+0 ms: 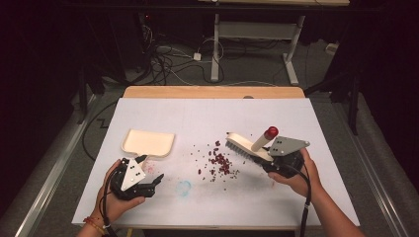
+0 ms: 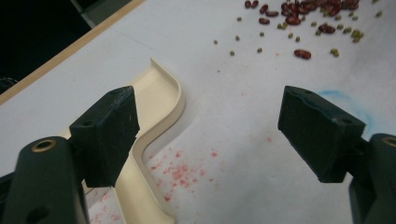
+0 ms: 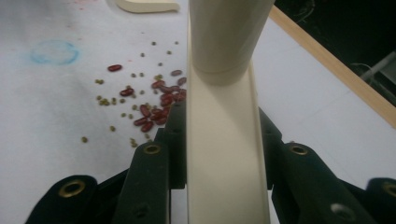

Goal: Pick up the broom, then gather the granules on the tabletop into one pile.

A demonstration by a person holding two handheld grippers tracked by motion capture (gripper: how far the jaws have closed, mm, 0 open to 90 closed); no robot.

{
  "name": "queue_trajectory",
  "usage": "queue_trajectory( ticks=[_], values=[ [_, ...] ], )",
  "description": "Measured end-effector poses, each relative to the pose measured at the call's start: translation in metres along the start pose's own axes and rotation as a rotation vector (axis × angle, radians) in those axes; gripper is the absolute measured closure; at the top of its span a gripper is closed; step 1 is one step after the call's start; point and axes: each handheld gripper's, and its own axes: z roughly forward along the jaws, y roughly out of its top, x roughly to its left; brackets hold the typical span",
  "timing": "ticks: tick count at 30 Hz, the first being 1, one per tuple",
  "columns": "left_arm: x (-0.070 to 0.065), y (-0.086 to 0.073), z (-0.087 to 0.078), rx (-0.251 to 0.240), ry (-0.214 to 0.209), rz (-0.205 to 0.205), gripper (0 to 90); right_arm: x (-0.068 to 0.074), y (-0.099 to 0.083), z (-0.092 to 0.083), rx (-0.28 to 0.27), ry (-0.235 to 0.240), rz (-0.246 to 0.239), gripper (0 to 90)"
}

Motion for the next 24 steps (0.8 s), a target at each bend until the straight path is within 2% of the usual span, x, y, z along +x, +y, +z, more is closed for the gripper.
queue_trajectory(
  ticks=[1, 3, 4, 6, 7, 13, 14, 16, 17, 18, 20, 23, 24],
  values=[
    [0.000, 0.000, 0.000, -0.009, 0.002, -0.011, 19.4, -0.003, -0.001, 0.000, 0.001, -0.016, 0.001, 67.7],
    [-0.001, -0.002, -0.001, -0.006, 0.007, -0.009, 19.4, -0.005, -0.002, -0.001, 0.001, -0.033, 0.005, 67.7],
    [-0.001, -0.003, -0.001, -0.002, 0.013, -0.007, 19.4, -0.012, -0.003, -0.002, -0.004, -0.047, 0.022, 67.7],
    [-0.002, -0.005, 0.000, 0.011, 0.004, -0.001, 19.3, -0.015, -0.004, -0.001, -0.007, -0.062, 0.025, 67.7],
    [-0.002, -0.005, 0.001, 0.010, 0.004, 0.000, 19.3, -0.021, -0.005, 0.001, -0.001, -0.105, 0.027, 67.7],
    [-0.005, -0.006, 0.001, 0.015, 0.004, 0.009, 19.3, -0.045, -0.003, 0.018, 0.003, -0.172, 0.034, 67.7],
    [-0.005, -0.007, 0.001, 0.019, 0.001, 0.010, 19.3, -0.045, -0.003, 0.018, 0.003, -0.172, 0.034, 67.7],
    [-0.006, -0.008, 0.002, 0.032, 0.006, 0.018, 19.3, -0.056, -0.001, 0.033, 0.020, -0.189, 0.023, 67.7],
    [-0.006, -0.008, 0.001, 0.033, 0.005, 0.018, 19.3, -0.056, -0.001, 0.033, 0.020, -0.189, 0.023, 67.7],
    [-0.005, -0.008, 0.001, 0.033, 0.004, 0.015, 19.3, -0.063, 0.002, 0.046, 0.055, -0.215, 0.009, 67.8],
    [-0.005, -0.007, 0.002, 0.038, 0.007, 0.015, 19.3, -0.068, 0.004, 0.055, 0.077, -0.245, -0.010, 67.7],
    [-0.005, -0.007, 0.003, 0.044, 0.006, 0.019, 19.3, -0.079, 0.005, 0.070, 0.090, -0.240, 0.004, 67.8],
    [-0.004, -0.007, 0.005, 0.048, 0.003, 0.018, 19.3, -0.080, 0.005, 0.076, 0.106, -0.250, -0.011, 67.7]
  ],
)
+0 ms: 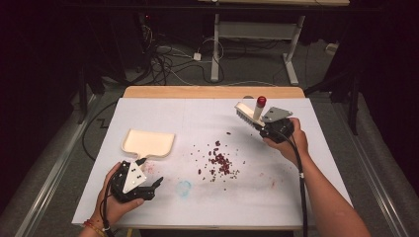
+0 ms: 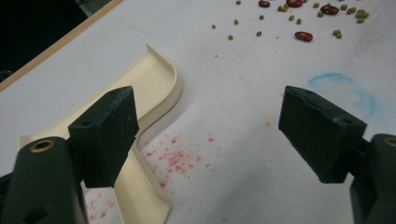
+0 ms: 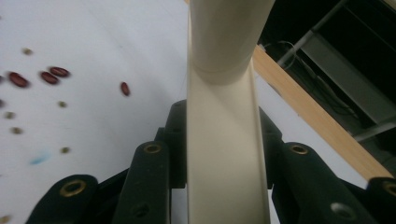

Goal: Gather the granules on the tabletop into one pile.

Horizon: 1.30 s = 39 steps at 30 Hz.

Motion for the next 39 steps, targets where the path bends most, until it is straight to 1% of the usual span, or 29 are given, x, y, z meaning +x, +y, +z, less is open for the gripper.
queue_trajectory(
  ticks=[2, 5, 6, 7, 8, 9, 10, 11, 12, 13, 15, 16, 17, 18, 19, 20, 21, 22, 24, 26, 27, 28, 29, 30, 32, 33, 34, 37, 39],
  values=[
    [0.000, 0.001, 0.001, 0.004, 0.000, 0.000, 19.2, 0.002, 0.001, 0.013, 0.036, -0.037, -0.042, 67.8],
    [-0.001, 0.001, 0.003, 0.004, -0.005, 0.003, 19.2, 0.009, -0.001, 0.030, 0.069, -0.026, -0.057, 67.8],
    [-0.002, 0.001, 0.004, 0.008, -0.009, 0.006, 19.2, 0.009, -0.001, 0.030, 0.069, -0.026, -0.057, 67.8],
    [-0.003, 0.001, 0.004, 0.014, -0.011, 0.008, 19.1, 0.016, -0.001, 0.036, 0.064, 0.001, -0.053, 67.8],
    [-0.003, 0.001, 0.004, 0.022, -0.014, 0.013, 18.9, 0.016, -0.001, 0.036, 0.064, 0.001, -0.053, 67.8],
    [-0.003, 0.001, 0.004, 0.023, -0.018, 0.016, 18.7, 0.024, 0.003, 0.039, 0.069, 0.001, -0.074, 67.8],
    [-0.003, 0.001, 0.004, 0.024, -0.021, 0.018, 18.7, 0.028, 0.005, 0.041, 0.062, 0.008, -0.085, 67.8],
    [-0.004, 0.001, 0.005, 0.024, -0.022, 0.019, 18.7, 0.028, 0.005, 0.041, 0.062, 0.008, -0.085, 67.8],
    [-0.003, 0.002, 0.006, 0.023, -0.025, 0.021, 18.7, 0.033, 0.006, 0.042, 0.061, 0.012, -0.090, 67.8],
    [-0.004, 0.002, 0.006, 0.023, -0.026, 0.020, 18.7, 0.042, 0.009, 0.042, 0.033, 0.035, -0.099, 67.8],
    [-0.004, 0.001, 0.006, 0.032, -0.029, 0.023, 18.7, 0.052, 0.010, 0.040, -0.008, 0.076, -0.109, 67.7],
    [-0.004, 0.001, 0.007, 0.033, -0.032, 0.023, 18.7, 0.052, 0.010, 0.040, -0.008, 0.076, -0.109, 67.7],
    [-0.004, 0.000, 0.007, 0.036, -0.035, 0.024, 18.7, 0.057, 0.011, 0.038, -0.021, 0.099, -0.116, 67.7],
    [-0.004, 0.000, 0.007, 0.040, -0.036, 0.026, 18.7, 0.068, 0.011, 0.033, -0.049, 0.135, -0.143, 67.7],
    [-0.004, 0.000, 0.007, 0.040, -0.036, 0.027, 18.7, 0.071, 0.011, 0.031, -0.057, 0.154, -0.143, 67.7],
    [-0.005, 0.000, 0.007, 0.037, -0.036, 0.024, 18.7, 0.071, 0.011, 0.031, -0.057, 0.154, -0.143, 67.7],
    [-0.005, 0.000, 0.007, 0.037, -0.037, 0.023, 18.7, 0.078, 0.010, 0.026, -0.074, 0.188, -0.151, 67.7],
    [-0.005, 0.000, 0.006, 0.037, -0.036, 0.023, 18.7, 0.081, 0.010, 0.023, -0.077, 0.197, -0.154, 67.7],
    [-0.005, 0.001, 0.007, 0.041, -0.035, 0.023, 18.7, 0.086, 0.007, 0.019, -0.090, 0.231, -0.159, 67.6],
    [-0.005, 0.001, 0.007, 0.040, -0.037, 0.024, 18.7, 0.090, 0.006, 0.013, -0.097, 0.240, -0.165, 67.6],
    [-0.006, 0.001, 0.007, 0.042, -0.038, 0.026, 18.7, 0.090, 0.006, 0.013, -0.097, 0.240, -0.165, 67.6],
    [-0.006, 0.002, 0.007, 0.045, -0.039, 0.031, 18.7, 0.092, 0.004, 0.008, -0.100, 0.273, -0.179, 67.5],
    [-0.006, 0.002, 0.007, 0.044, -0.042, 0.032, 18.7, 0.093, 0.002, 0.005, -0.100, 0.287, -0.185, 67.5],
    [-0.006, 0.002, 0.007, 0.045, -0.046, 0.034, 18.7, 0.093, 0.002, 0.005, -0.100, 0.287, -0.185, 67.5],
    [-0.007, 0.002, 0.008, 0.048, -0.053, 0.039, 18.5, 0.094, -0.002, -0.004, -0.109, 0.312, -0.204, 67.5],
    [-0.007, 0.002, 0.008, 0.048, -0.053, 0.039, 18.5, 0.094, -0.002, -0.004, -0.109, 0.312, -0.204, 67.5],
    [-0.007, 0.002, 0.008, 0.048, -0.056, 0.039, 18.5, 0.094, -0.003, -0.010, -0.116, 0.326, -0.206, 67.6],
    [-0.007, 0.002, 0.007, 0.047, -0.056, 0.041, 18.5, 0.094, -0.004, -0.014, -0.113, 0.328, -0.211, 67.6],
    [-0.007, 0.002, 0.007, 0.046, -0.056, 0.041, 18.5, 0.093, -0.003, -0.019, -0.117, 0.317, -0.215, 67.7]
  ],
)
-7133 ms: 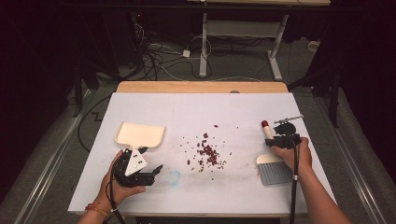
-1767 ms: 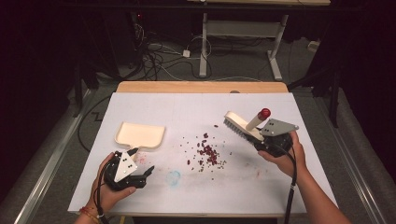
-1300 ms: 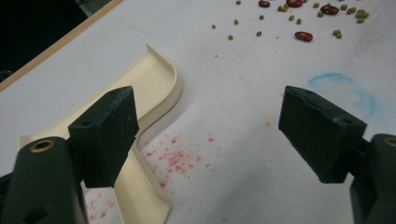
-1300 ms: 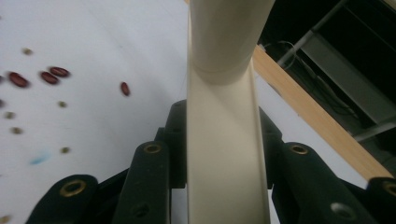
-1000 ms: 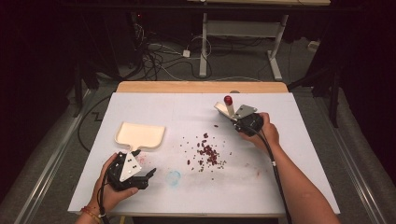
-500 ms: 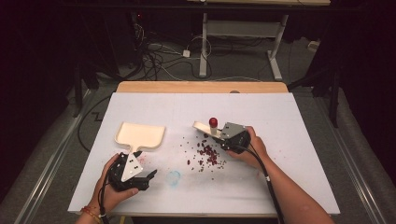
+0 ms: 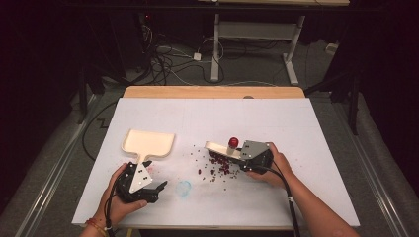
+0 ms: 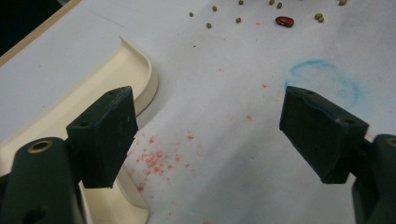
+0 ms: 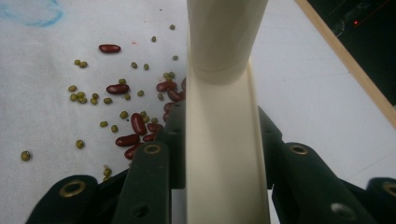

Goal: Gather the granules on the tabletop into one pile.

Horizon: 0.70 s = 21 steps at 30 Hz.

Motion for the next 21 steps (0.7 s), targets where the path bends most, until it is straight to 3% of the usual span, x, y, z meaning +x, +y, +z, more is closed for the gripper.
queue_trajectory(
  ticks=[4, 10, 11, 15, 17, 19, 21],
  values=[
    [0.000, 0.000, -0.001, 0.002, 0.001, -0.002, 18.5, -0.005, 0.002, -0.002, -0.010, -0.010, 0.002, 67.7],
    [0.001, 0.000, 0.001, 0.006, -0.002, -0.007, 18.5, -0.025, 0.010, 0.007, -0.041, -0.042, 0.028, 67.7],
    [0.000, 0.000, 0.001, 0.004, -0.001, -0.007, 18.5, -0.033, 0.015, 0.014, -0.041, -0.045, 0.030, 67.7],
    [-0.001, 0.001, 0.002, 0.005, -0.005, 0.000, 18.5, -0.045, 0.026, 0.033, -0.056, -0.046, 0.052, 67.7],
    [-0.001, 0.001, 0.002, 0.009, -0.010, 0.004, 18.5, -0.046, 0.029, 0.038, -0.066, -0.042, 0.059, 67.7],
    [-0.001, 0.000, 0.003, 0.014, -0.014, 0.000, 18.5, -0.045, 0.040, 0.052, -0.071, -0.028, 0.024, 67.7],
    [0.000, -0.001, 0.004, 0.016, -0.020, -0.008, 18.5, -0.043, 0.043, 0.056, -0.075, -0.019, 0.020, 67.7]
  ],
)
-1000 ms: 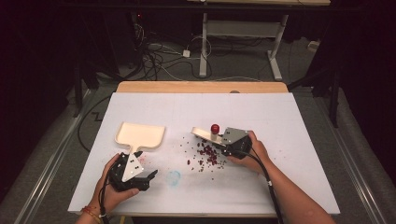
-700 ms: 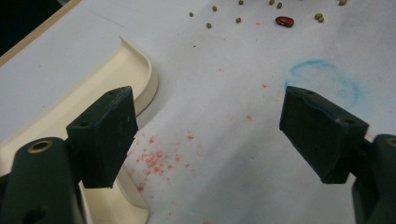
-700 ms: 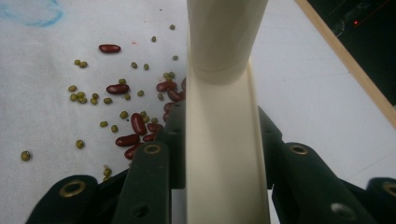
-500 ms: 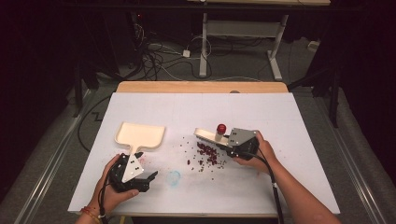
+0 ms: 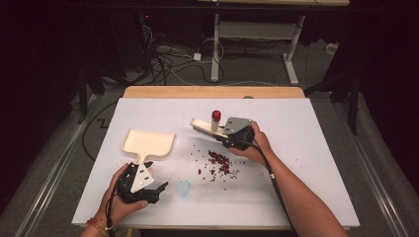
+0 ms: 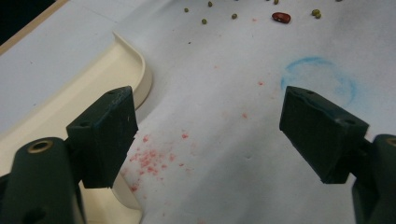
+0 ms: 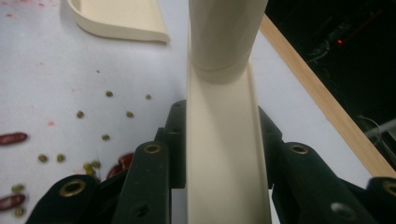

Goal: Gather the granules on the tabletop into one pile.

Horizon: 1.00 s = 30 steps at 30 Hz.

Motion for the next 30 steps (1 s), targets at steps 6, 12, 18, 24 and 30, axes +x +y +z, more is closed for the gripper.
queue_trajectory(
  ticks=[6, 12, 18, 24, 30],
  values=[
    [-0.001, 0.000, 0.000, 0.001, -0.003, -0.008, 18.5, 0.014, 0.008, 0.021, 0.005, 0.089, -0.066, 67.7],
    [-0.002, -0.001, 0.001, 0.017, -0.004, -0.012, 18.5, 0.020, 0.004, 0.018, 0.022, 0.197, -0.116, 67.5],
    [-0.001, -0.002, 0.000, 0.020, -0.008, -0.020, 18.5, 0.023, -0.007, 0.005, 0.024, 0.252, -0.159, 67.0],
    [-0.001, -0.005, 0.004, 0.060, -0.012, -0.021, 18.5, 0.027, -0.017, -0.017, 0.026, 0.277, -0.202, 67.0],
    [-0.002, -0.002, 0.005, 0.079, -0.012, -0.025, 18.5, 0.034, -0.029, -0.037, 0.021, 0.295, -0.213, 66.9]
  ],
)
